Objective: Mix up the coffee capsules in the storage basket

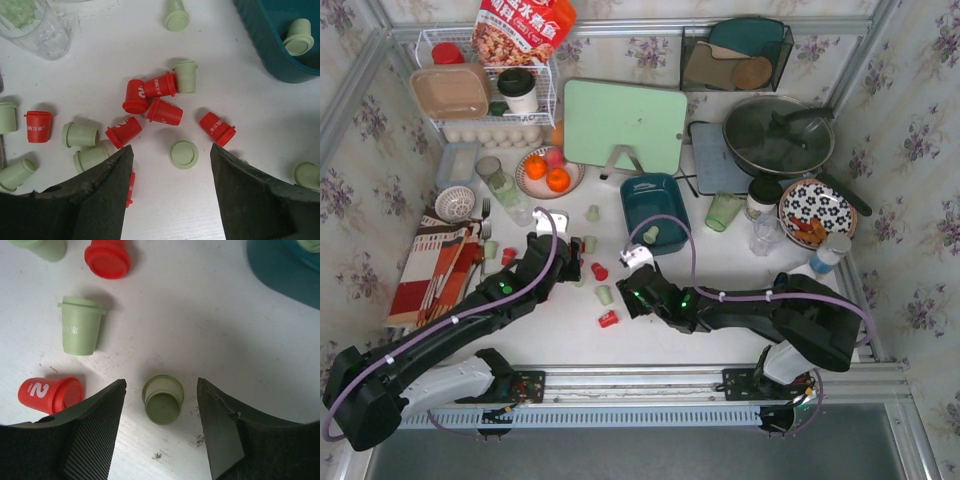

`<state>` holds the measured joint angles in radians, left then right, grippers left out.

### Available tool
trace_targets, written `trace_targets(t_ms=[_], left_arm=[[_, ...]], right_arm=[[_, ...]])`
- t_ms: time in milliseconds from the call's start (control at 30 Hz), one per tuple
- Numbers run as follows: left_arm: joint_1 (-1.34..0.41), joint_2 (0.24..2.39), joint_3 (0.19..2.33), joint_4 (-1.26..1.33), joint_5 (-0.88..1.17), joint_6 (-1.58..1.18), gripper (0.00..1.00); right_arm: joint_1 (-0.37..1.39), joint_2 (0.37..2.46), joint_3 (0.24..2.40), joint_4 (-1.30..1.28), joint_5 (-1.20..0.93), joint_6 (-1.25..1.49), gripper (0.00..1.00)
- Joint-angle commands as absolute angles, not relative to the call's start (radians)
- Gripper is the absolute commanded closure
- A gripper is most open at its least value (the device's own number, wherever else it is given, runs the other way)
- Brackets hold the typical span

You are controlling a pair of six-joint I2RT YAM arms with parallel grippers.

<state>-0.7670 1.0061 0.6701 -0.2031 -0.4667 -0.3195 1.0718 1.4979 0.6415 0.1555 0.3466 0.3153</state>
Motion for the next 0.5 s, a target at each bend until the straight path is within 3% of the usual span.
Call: trace_targets(t_ms=[0,133,367,467], left_arm=[[-0.767,0.992,0.667,-0.207,-0.481,-0.329,0.34],[-0.767,0.985,0.667,-0.211,-0.48,-0.33,0.34],[-0.767,0.975,0.668,-0.217,-0.482,-0.334,0.34],[-0.767,0.967,0.666,-0.219,-0.485,-0.334,0.34]], right_arm=[[1.098,1.539,0.667,0.109,0.42,0.33,0.35],[1.098,1.553,0.67,0.09,0.436,0.347,0.46],[1.099,1.543,0.691,0.08,0.415,0.353,0.84],[1.099,1.531,0.707,0.072,0.408,0.351,0.9]])
